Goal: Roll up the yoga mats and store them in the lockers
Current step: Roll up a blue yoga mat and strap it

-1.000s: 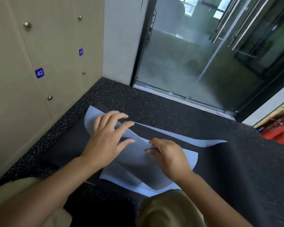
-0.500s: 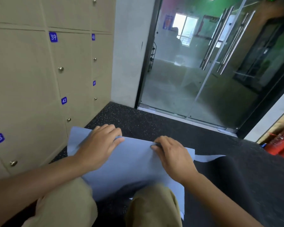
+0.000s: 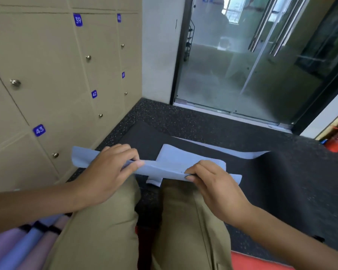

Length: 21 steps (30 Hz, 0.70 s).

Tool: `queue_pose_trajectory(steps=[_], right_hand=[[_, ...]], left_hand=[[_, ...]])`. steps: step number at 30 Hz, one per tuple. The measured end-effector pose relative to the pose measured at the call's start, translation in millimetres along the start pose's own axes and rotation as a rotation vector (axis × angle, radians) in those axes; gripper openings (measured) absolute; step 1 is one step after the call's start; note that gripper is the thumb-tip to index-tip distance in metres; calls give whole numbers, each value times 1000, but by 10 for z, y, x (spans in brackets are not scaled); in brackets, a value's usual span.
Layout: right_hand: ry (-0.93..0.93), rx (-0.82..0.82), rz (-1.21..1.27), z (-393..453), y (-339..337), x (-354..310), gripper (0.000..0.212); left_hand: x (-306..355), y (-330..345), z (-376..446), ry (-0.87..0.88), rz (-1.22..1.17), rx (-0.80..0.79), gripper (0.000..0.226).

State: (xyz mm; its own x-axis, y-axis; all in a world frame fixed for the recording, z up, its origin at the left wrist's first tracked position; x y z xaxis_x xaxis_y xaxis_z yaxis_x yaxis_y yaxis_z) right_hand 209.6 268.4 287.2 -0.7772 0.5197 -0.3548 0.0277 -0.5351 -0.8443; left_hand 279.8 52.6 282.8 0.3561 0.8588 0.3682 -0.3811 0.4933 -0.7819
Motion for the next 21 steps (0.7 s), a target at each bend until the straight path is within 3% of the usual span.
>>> queue_pose_trajectory(steps=[7, 15, 21], right_hand=[[68, -22, 131, -648, -40, -307, 19], [107, -102, 173, -1255, 87, -431, 30], [269, -191, 279, -1312, 233, -343, 9]], left_hand=[[396, -29, -747, -168, -198, -11, 30], [777, 110, -1336, -313, -299, -35, 23], [717, 245, -1493, -468, -414, 5, 10]])
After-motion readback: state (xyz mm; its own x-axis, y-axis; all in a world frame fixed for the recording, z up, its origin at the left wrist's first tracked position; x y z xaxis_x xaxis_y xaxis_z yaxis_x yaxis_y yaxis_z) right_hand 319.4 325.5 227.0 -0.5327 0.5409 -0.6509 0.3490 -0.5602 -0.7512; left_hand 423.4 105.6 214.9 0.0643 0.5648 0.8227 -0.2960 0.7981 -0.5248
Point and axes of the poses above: each hand's wrist, its own z-axis towards the middle knuckle, its own y-axis out of the palm, x = y × z, the point moved 9 cm from there along z, towards the middle knuckle, and after that the axes turned 11 degrees about y, right-handed, at the moved point
